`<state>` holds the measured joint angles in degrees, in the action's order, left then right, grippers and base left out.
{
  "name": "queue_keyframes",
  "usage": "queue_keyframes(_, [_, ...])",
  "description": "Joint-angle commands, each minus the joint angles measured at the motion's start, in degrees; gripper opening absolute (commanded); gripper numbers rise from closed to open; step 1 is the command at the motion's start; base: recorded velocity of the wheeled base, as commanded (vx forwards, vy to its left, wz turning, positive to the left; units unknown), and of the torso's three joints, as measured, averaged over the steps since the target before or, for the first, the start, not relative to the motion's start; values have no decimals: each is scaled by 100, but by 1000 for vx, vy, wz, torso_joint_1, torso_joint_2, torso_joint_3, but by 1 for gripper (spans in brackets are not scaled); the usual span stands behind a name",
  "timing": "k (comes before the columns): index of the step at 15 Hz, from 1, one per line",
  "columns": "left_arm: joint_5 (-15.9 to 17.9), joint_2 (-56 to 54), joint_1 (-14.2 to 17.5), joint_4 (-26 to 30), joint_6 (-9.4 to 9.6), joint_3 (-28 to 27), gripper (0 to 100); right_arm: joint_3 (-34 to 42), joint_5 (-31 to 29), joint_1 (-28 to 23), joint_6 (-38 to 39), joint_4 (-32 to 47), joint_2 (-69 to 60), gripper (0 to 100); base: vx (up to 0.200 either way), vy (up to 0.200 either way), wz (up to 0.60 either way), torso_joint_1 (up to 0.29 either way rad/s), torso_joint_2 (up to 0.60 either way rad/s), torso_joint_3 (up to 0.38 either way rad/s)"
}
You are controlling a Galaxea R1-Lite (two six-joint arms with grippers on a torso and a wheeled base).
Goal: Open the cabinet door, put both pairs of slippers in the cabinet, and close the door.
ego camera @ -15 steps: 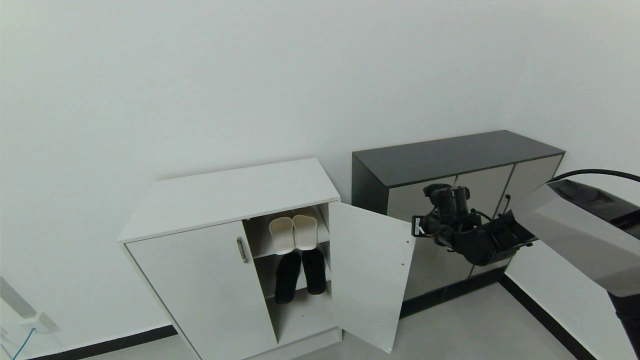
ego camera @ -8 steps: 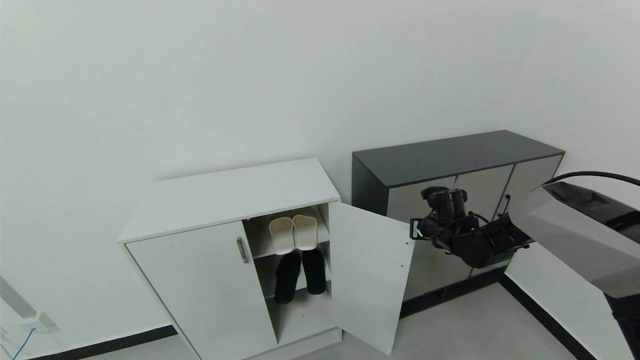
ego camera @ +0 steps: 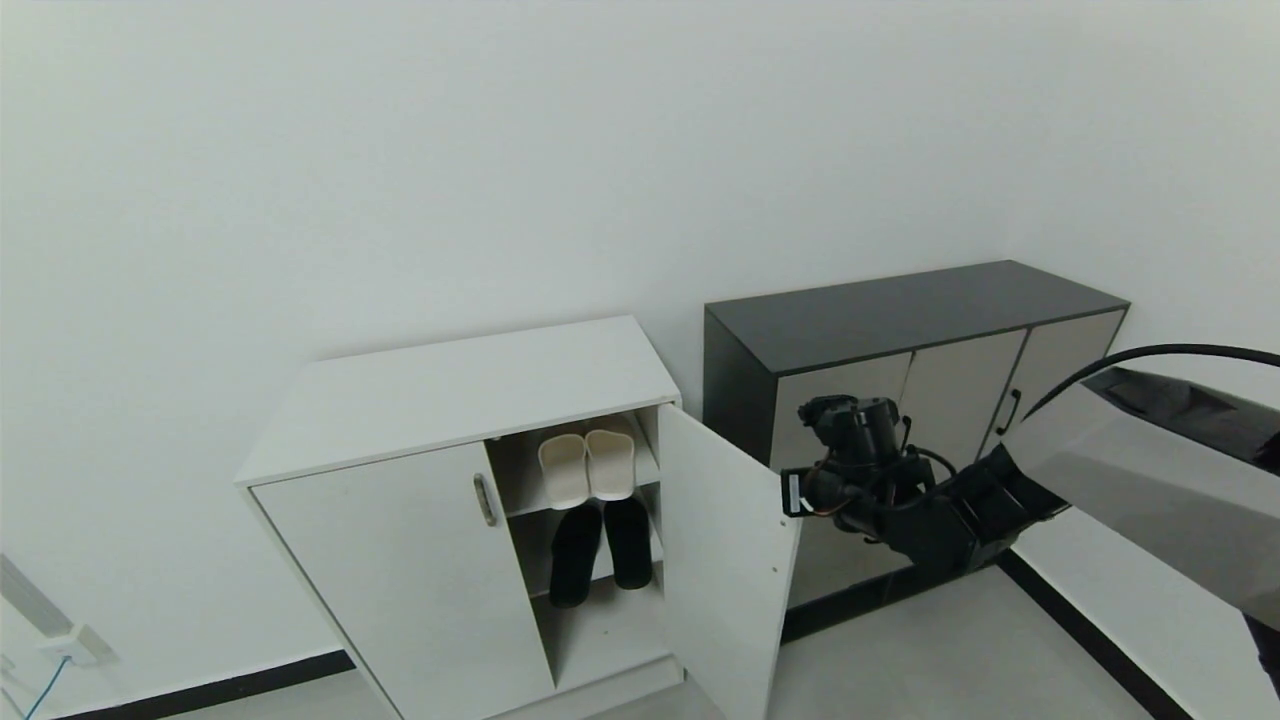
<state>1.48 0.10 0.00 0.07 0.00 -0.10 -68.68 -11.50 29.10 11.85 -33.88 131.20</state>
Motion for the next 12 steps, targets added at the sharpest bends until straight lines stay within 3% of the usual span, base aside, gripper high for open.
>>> queue_keyframes(1, [2, -1, 0, 1, 0, 1, 0, 294, -2, 368, 116, -5, -375, 0, 0, 0, 0, 0, 0, 0])
queue_keyframes(12, [2, -1, 0, 1, -9, 1, 0, 988, 33, 694, -139, -40, -1228, 0, 0, 0, 0, 0, 0, 0])
